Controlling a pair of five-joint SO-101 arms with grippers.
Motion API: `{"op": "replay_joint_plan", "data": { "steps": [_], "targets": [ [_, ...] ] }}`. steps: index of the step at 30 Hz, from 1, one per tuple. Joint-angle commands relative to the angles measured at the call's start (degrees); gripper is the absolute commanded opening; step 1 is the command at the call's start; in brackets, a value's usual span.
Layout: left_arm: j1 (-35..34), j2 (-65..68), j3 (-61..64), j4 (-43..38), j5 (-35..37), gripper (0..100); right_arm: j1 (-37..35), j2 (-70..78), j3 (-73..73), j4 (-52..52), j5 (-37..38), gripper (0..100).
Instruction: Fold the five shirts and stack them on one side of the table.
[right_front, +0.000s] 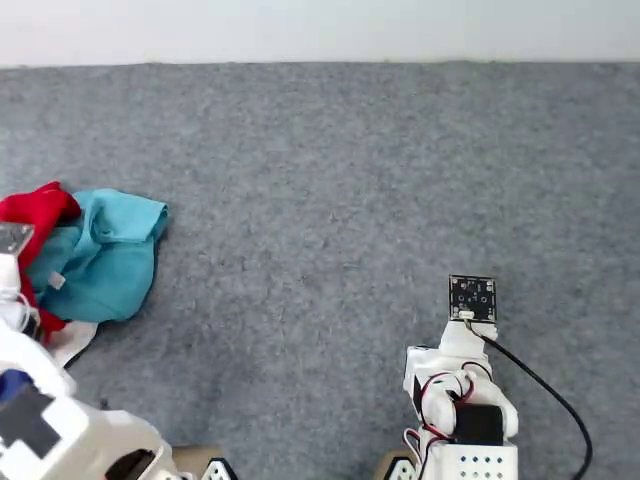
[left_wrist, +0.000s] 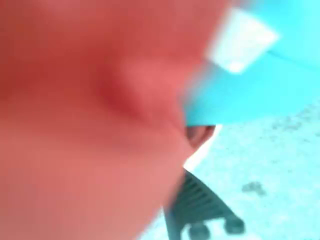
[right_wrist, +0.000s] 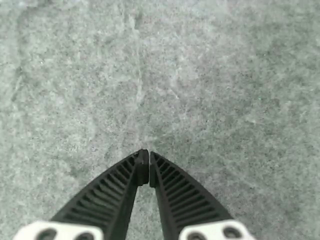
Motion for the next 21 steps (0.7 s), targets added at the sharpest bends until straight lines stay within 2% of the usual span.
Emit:
{"op": "replay_joint_plan", "data": {
  "steps": [1, 6, 9, 15, 21],
  "targets": [
    [2.90, -11.25, -2.77, 0.88, 2.64, 1, -0.13, -0.57, 0.79, 0.31, -0.26, 1.4],
    [7.65, -24.79, -2.95, 0.53, 7.91, 1, -0.13, -0.57, 0.79, 0.31, -0.26, 1.4],
    [11.34, -32.70, -2.95, -2.37, 11.52, 1, -0.13, -0.57, 0.79, 0.31, -0.26, 1.4],
    [20.31, -46.07, -2.86, -16.44, 21.10, 1, -0.13, -0.57, 0.79, 0.31, -0.26, 1.4],
    [29.71, -50.11, -2.95, -33.14, 31.47, 1, -0.13, -0.57, 0.79, 0.31, -0.26, 1.4]
  ]
}}
